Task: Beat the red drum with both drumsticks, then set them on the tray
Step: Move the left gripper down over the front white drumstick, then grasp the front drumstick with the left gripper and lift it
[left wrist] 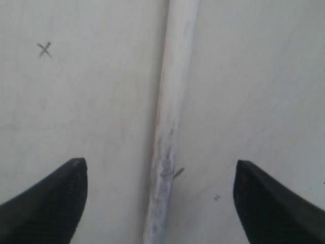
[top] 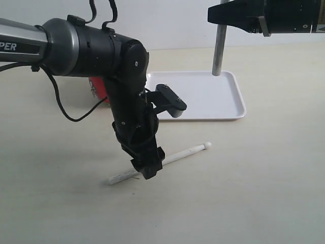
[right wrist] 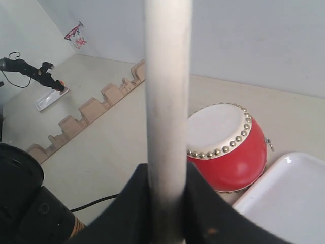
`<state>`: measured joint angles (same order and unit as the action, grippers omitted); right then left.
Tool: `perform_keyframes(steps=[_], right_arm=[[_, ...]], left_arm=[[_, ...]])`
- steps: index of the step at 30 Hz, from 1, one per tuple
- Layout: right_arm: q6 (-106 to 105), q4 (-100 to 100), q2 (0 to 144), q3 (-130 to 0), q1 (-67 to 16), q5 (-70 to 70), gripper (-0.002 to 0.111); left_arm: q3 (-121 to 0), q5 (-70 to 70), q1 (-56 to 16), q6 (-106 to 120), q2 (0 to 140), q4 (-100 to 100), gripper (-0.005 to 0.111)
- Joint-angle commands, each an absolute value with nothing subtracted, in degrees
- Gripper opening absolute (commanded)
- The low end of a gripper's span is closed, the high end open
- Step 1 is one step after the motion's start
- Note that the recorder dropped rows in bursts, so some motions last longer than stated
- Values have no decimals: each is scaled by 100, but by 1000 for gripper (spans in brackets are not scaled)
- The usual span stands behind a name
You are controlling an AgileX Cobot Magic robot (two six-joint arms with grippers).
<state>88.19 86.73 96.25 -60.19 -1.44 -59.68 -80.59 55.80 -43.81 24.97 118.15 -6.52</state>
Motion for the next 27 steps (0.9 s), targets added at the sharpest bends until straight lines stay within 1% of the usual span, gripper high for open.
perform_keyframes(steps=[1,11,27], right_arm=[[8815,8572,9579,-6063,-130,-6062,0],[8791,8572,9579,-6063,-130,-6135,0],[8756,8548,9579,-6063,-130,-6135,0]], left_arm=[[-7891,5286,-4396,2530,11798,-629,75],[-7779,5115,-4396,2643,11798,-584,75],[-7755,5308,-4396,2632,12017,-584,75]])
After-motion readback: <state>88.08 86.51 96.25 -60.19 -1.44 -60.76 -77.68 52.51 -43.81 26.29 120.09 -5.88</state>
